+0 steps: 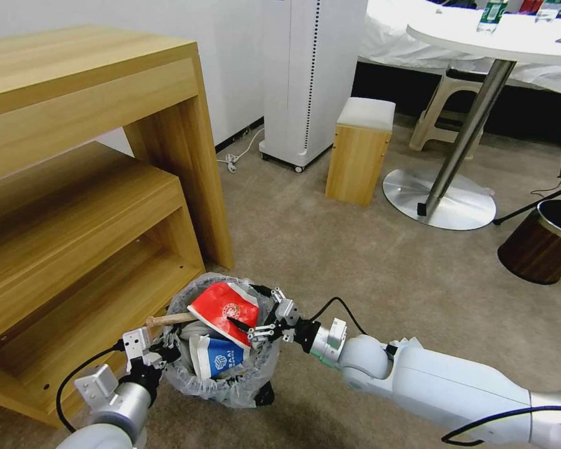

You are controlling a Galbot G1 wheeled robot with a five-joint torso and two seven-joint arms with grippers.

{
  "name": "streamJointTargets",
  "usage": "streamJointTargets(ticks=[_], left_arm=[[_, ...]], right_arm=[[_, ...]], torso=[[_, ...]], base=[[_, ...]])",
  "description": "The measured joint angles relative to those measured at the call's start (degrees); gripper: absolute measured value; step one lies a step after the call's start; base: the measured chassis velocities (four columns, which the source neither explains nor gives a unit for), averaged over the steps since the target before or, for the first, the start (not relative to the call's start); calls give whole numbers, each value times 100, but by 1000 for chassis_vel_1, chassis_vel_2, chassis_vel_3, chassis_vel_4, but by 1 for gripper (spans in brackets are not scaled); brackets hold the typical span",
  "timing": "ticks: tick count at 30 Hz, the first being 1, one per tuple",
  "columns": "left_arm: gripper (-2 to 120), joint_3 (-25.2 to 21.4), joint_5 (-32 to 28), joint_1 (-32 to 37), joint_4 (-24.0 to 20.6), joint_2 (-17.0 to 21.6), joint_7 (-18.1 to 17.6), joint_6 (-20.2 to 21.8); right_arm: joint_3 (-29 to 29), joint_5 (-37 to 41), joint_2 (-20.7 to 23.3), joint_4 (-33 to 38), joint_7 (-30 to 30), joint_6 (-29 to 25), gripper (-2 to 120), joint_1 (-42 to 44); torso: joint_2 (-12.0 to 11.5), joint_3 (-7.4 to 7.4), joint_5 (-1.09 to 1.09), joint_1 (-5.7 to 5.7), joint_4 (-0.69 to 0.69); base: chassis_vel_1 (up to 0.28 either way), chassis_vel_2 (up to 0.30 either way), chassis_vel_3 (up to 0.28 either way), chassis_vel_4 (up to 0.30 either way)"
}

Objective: Pick up the trash bin and place the garbage on the floor into it.

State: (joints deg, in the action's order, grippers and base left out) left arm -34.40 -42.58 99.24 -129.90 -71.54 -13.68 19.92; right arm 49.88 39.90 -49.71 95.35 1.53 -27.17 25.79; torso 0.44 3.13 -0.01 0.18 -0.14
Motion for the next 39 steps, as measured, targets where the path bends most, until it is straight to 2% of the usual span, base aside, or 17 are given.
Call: streamJointTargets(ticks=[11, 15, 18, 23, 25, 27, 28, 29, 32, 33, 35, 37, 39], left_arm=[[1, -7, 11, -74, 137, -13, -2, 1], [1, -9, 21, -92, 206, -22, -5, 1], [1, -15, 29, -88, 220, -9, -6, 2], [1, -57, 21, -58, 199, 67, -9, 2], [1, -79, 10, -52, 168, 107, -9, 2], [1, -86, 10, -51, 165, 120, -9, 2], [1, -90, 10, -49, 157, 143, -9, 2], [1, -90, 10, -49, 157, 143, -9, 2], [1, -89, 10, -52, 151, 200, -2, 2], [1, -89, 10, -52, 151, 200, -2, 2], [1, -86, 13, -60, 181, 247, 9, 1], [1, -78, 15, -59, 191, 267, 13, 0], [1, -56, 14, -55, 194, 301, 15, 1]], right_arm=[[-276, -122, 2, 353, 81, -123, 100, 68], [-632, -180, 3, 429, 99, -195, 100, 226], [-922, -169, 40, 535, -143, -161, 100, 358], [-1715, 123, 240, 689, -666, 53, 100, 630], [-2254, 265, 354, 730, -1121, 259, 100, 839], [-2419, 289, 399, 734, -1283, 325, 100, 912], [-2764, 285, 488, 737, -1642, 493, 100, 1116], [-2764, 285, 488, 737, -1642, 493, 100, 1116], [-3542, 171, 761, 688, -2335, 866, 100, 1702], [-3542, 171, 761, 688, -2335, 866, 100, 1702], [-4077, -4, 894, 605, -2864, 1111, 100, 2210], [-4291, -64, 930, 563, -3005, 1159, 100, 2432], [-4752, -178, 1000, 472, -3145, 1209, 100, 2878]], torso=[[0, 0, 1, 0, 0], [0, 0, 1, 0, 0], [0, 0, 1, 0, 0], [0, 0, -1, 0, 0], [0, 0, 3, 0, 0], [0, 0, 0, 0, 0], [0, 0, 2, 0, 0], [0, 0, 2, 0, 0], [0, 0, 1, 0, -1], [0, 0, 1, 0, -1], [0, 0, 2, 0, -2], [0, 0, 2, 0, -2], [0, 0, 3, 0, -1]], base=[[0, 0, 0, 0], [0, 0, 0, 0], [0, 0, 0, 0], [0, 0, 0, 0], [0, 0, 0, 0], [0, 0, 0, 0], [0, 0, 0, 0], [0, 0, 0, 0], [0, 0, 0, 0], [0, 0, 0, 0], [0, 0, 0, 0], [0, 0, 0, 0], [0, 0, 0, 0]])
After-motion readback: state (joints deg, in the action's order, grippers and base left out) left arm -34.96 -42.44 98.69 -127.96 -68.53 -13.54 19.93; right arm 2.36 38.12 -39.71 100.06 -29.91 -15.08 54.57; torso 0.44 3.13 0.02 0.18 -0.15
